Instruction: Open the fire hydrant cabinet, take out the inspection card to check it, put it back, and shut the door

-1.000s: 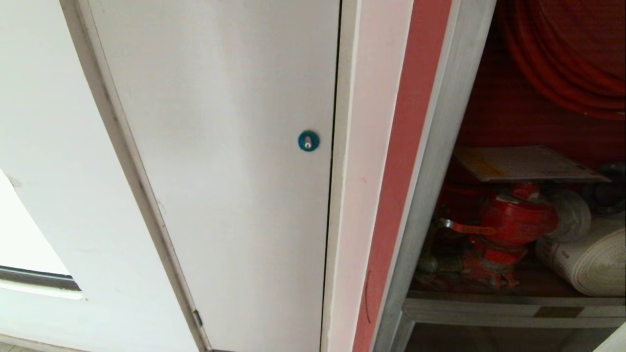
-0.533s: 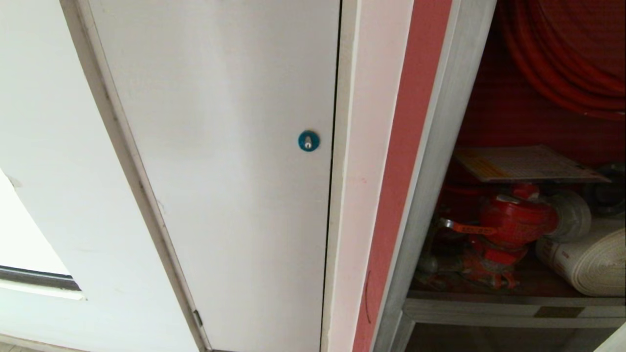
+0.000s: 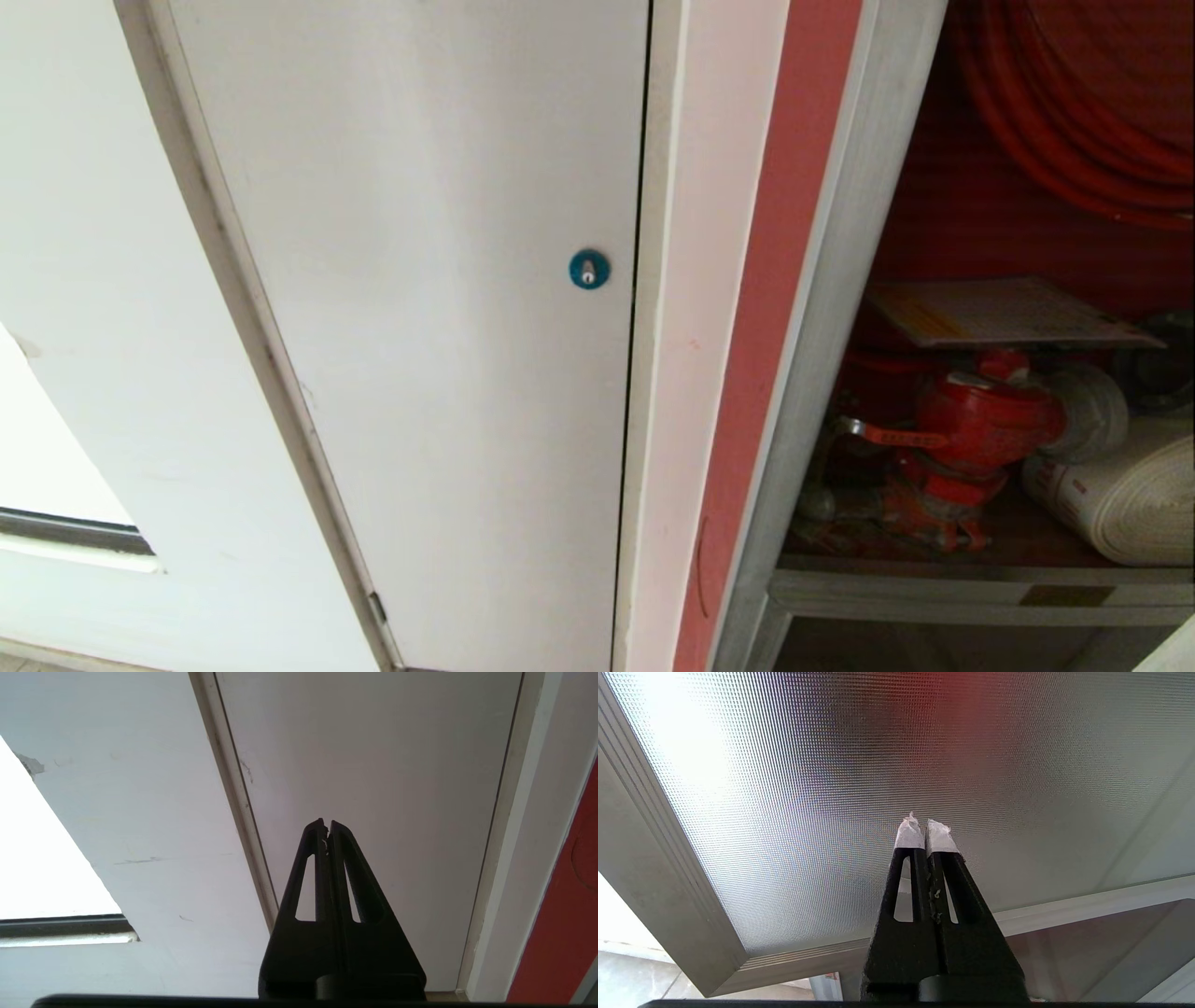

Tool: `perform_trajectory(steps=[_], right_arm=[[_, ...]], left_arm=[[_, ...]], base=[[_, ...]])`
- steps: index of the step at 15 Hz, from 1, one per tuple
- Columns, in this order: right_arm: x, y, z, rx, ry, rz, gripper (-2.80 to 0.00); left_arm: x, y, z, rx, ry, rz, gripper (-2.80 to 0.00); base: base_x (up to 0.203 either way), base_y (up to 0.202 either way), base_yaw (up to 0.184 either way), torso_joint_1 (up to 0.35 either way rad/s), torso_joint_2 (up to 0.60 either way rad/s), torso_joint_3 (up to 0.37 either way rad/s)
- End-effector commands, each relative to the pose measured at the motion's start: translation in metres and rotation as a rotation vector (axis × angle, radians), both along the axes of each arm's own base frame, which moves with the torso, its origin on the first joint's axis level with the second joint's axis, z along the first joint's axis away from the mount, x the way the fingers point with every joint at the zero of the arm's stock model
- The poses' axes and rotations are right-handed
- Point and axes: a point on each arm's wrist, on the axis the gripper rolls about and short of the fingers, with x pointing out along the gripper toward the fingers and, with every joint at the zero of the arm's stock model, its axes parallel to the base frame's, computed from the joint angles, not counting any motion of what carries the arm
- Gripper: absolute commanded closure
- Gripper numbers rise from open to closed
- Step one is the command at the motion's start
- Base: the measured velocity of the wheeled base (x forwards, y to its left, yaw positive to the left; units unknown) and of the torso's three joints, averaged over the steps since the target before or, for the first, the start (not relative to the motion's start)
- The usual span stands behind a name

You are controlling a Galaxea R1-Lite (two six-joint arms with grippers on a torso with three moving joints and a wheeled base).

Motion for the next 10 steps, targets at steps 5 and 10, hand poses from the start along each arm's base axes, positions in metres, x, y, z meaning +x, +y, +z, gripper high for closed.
perform_trajectory(steps=[5,10], right_arm=[[0.0,0.0,-0.001,-0.001,0.005,0.001,0.0],[0.0,0.0,-0.001,-0.001,0.005,0.001,0.0]], left_arm=[[0.0,0.0,-0.01,-0.001,0.04,0.002,0.0],[0.001,0.0,-0.019,-0.007,0.127,0.003,0.0]], base=[[0.0,0.0,0.0,0.0,0.0,0.0],[0.0,0.0,0.0,0.0,0.0,0.0]])
